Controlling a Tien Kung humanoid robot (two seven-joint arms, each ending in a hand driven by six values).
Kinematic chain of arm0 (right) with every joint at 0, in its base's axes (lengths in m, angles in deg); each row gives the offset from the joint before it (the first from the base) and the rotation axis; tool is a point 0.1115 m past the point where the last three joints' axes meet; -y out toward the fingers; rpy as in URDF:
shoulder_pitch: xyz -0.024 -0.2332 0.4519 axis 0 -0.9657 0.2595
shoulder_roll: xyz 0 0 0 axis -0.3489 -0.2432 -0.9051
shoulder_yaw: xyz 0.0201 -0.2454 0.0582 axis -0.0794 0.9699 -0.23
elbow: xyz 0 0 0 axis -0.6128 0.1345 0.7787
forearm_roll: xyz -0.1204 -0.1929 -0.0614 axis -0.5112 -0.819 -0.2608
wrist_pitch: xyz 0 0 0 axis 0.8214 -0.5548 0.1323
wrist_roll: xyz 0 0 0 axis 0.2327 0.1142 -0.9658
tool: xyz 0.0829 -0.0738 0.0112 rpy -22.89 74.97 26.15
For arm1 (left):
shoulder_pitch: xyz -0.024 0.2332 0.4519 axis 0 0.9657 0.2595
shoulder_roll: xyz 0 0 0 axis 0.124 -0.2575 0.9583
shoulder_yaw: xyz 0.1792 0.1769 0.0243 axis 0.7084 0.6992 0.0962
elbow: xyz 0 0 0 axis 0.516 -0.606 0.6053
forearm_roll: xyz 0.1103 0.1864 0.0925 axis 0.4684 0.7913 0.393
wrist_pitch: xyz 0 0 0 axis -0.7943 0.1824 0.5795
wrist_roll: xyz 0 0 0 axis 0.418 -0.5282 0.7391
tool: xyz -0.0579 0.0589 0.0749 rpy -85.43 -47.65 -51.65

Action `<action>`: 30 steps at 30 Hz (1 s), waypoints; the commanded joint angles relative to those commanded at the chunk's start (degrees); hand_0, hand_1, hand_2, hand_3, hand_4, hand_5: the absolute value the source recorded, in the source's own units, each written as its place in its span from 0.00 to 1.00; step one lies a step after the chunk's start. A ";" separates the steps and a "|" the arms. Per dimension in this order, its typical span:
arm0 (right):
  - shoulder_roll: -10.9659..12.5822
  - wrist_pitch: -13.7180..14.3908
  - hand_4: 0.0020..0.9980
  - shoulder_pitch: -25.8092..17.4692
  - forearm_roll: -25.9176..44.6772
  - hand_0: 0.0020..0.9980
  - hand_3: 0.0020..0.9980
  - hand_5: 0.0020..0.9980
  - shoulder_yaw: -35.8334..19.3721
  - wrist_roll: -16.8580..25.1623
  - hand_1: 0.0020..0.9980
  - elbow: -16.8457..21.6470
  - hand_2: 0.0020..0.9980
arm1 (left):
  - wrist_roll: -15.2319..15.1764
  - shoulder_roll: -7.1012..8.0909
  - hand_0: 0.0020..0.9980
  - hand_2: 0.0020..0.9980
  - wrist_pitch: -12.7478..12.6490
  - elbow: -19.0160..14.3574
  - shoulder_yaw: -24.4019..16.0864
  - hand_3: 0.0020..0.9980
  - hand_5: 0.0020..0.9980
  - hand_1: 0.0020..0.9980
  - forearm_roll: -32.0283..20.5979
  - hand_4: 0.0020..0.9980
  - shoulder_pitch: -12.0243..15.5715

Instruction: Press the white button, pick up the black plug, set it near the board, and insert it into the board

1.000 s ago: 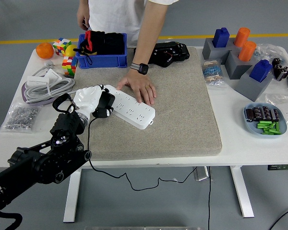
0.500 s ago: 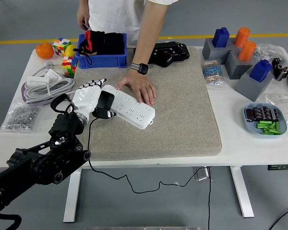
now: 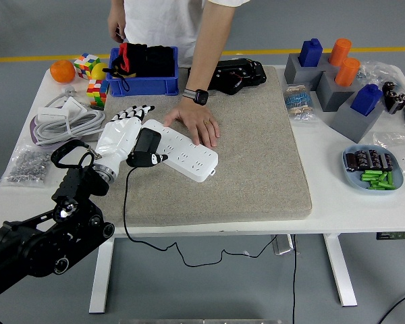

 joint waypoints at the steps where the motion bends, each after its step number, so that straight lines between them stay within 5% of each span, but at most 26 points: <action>1: 0.01 0.00 0.76 -0.03 0.00 0.83 0.63 0.49 -0.02 0.00 0.65 -0.01 0.66 | -0.09 0.29 0.93 0.87 0.02 -0.29 0.05 0.84 0.33 0.94 -0.04 0.96 0.26; 2: 0.02 0.00 0.76 -0.08 -0.01 0.83 0.63 0.49 0.00 -0.01 0.65 -0.03 0.66 | -0.20 0.60 0.93 0.87 0.06 -0.54 0.13 0.84 0.33 0.94 -0.23 0.96 0.54; 3: 0.03 0.00 0.76 -0.11 -0.01 0.83 0.63 0.49 -0.01 0.00 0.65 -0.04 0.66 | -0.29 0.77 0.92 0.76 0.09 -0.67 0.21 0.77 0.32 0.88 -0.41 0.89 0.71; 8: 0.04 0.10 0.76 -0.01 -0.05 0.83 0.63 0.49 -0.16 0.19 0.65 0.04 0.66 | -0.33 1.41 0.92 0.76 0.51 -1.03 1.19 0.77 0.32 0.88 -0.95 0.89 1.32; 9: 0.03 0.13 0.76 0.03 -0.03 0.83 0.63 0.49 -0.19 0.23 0.65 0.06 0.66 | -0.22 1.41 0.92 0.71 0.64 -0.93 1.42 0.73 0.30 0.85 -0.98 0.83 1.31; 30: 0.00 0.28 0.76 0.21 0.24 0.83 0.63 0.49 0.25 0.50 0.65 0.06 0.66 | -0.47 -1.42 0.90 0.69 1.34 3.32 3.01 0.71 0.30 0.82 -1.59 0.82 -2.61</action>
